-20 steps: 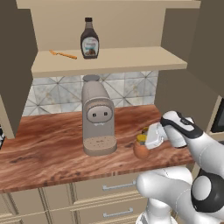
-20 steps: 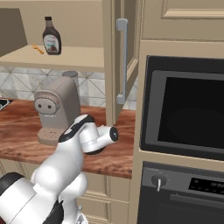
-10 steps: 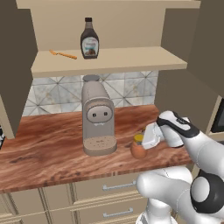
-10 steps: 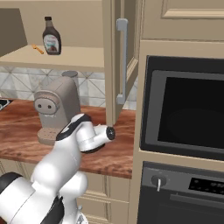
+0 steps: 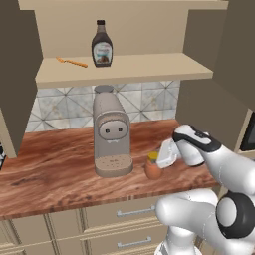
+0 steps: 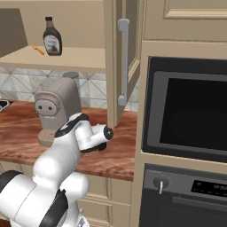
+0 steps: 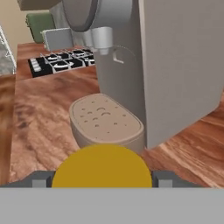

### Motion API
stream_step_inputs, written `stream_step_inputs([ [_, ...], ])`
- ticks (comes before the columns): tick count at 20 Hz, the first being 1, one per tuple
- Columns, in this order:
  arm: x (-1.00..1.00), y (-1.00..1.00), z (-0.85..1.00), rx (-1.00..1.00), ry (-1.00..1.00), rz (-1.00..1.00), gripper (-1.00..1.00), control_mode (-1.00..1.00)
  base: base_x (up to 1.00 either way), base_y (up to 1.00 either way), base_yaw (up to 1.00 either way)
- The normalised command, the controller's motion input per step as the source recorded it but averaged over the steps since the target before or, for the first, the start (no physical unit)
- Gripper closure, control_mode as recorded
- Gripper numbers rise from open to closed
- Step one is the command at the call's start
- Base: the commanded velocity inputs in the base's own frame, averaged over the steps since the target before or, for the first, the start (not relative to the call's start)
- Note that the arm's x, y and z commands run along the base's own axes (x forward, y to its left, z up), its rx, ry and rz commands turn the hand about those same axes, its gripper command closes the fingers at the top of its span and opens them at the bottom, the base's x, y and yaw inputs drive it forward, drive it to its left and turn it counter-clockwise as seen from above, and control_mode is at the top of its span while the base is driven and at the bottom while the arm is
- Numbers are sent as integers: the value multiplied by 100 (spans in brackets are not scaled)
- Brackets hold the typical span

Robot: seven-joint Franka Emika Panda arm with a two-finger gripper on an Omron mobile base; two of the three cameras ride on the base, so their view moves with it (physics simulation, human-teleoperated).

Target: Pick the syrup bottle and honey bottle from the cabinet and place them next to the mug.

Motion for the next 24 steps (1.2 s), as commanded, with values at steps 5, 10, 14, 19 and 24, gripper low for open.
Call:
stream_step_inputs([
  [5, 4, 12, 0, 0, 0, 0, 100, -100, 0, 0, 0],
  [10, 11, 1, 0, 0, 0, 0, 100, -100, 0, 0, 0],
  [14, 24, 0, 0, 0, 0, 0, 100, -100, 0, 0, 0],
  [19, 21, 0, 0, 0, 0, 0, 100, -100, 0, 0, 0],
  [24, 23, 0, 0, 0, 0, 0, 100, -100, 0, 0, 0],
])
